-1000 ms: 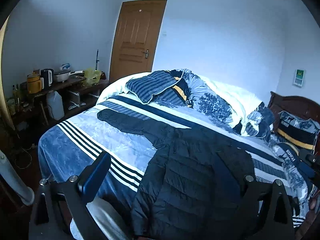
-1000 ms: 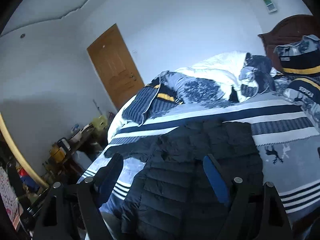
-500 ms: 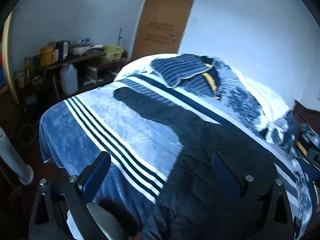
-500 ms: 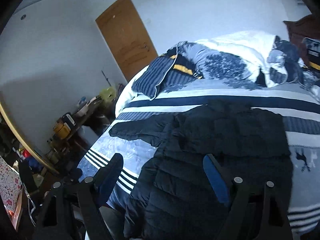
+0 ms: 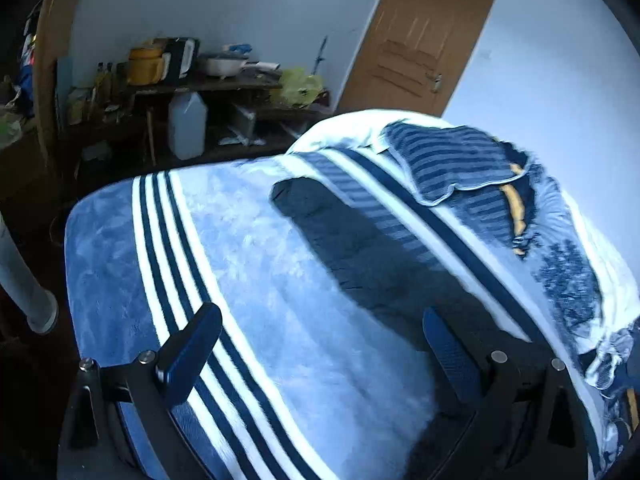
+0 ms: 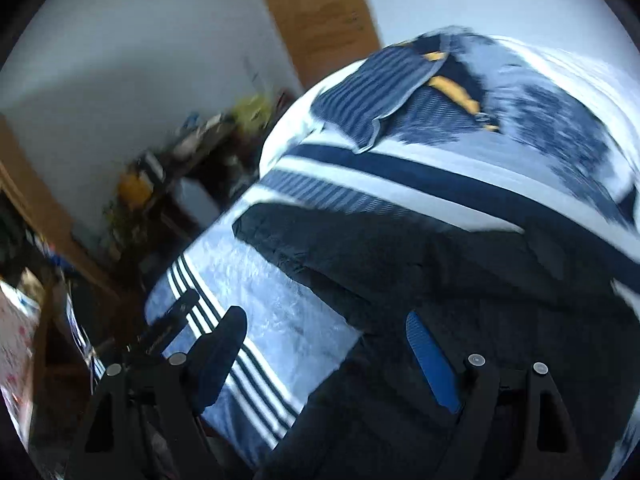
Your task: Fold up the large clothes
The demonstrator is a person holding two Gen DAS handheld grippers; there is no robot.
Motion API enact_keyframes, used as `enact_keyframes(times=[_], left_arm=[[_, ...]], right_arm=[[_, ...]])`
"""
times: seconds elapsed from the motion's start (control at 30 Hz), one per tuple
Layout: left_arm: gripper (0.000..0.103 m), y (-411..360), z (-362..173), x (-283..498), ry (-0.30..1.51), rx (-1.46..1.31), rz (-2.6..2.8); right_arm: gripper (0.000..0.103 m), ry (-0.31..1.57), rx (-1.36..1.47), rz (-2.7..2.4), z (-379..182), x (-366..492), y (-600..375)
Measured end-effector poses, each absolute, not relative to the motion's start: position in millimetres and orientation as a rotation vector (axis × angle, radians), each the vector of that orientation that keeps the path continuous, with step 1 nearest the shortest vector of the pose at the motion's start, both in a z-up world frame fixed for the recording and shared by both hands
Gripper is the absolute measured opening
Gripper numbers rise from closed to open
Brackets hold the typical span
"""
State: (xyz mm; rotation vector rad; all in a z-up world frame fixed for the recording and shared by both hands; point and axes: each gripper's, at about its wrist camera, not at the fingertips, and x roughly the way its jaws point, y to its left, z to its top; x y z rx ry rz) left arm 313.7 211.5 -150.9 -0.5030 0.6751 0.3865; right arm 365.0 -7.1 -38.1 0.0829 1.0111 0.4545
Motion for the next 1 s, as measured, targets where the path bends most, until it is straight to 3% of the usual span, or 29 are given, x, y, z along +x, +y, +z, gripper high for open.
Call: enact_keyframes(times=[0.13,0.47,0.87,0.9,0.97,1.0], left_arm=[[0.100,243,-190,321,0.795,-0.581,0.457],[0.100,309,-219,297,0.823,-0.777,0.653],[0.100,334,-232,289,0.848,-0.851,0.692],[0.100,334,-232,291,0.848,-0.851,0.693],[0.100,332,-229,291,0.842,-0.840,0.692],[0.100,331,-227,291,0.839,-0.833,0.691]], right_arm=[[0.085,1.083,-0.018,0.515,-76,419,49],[0.085,1.160,-0.220,0.629,-180,550,222],[0.083,1.135,-0.476,0.585,-293,587,364],[0.077,1.114,-0.480,0.576,-293,584,365],[0.036,1.106,-0.482,0.548,-283,581,366],[0.007,1.107,-0.477,0.522,-276,582,364]])
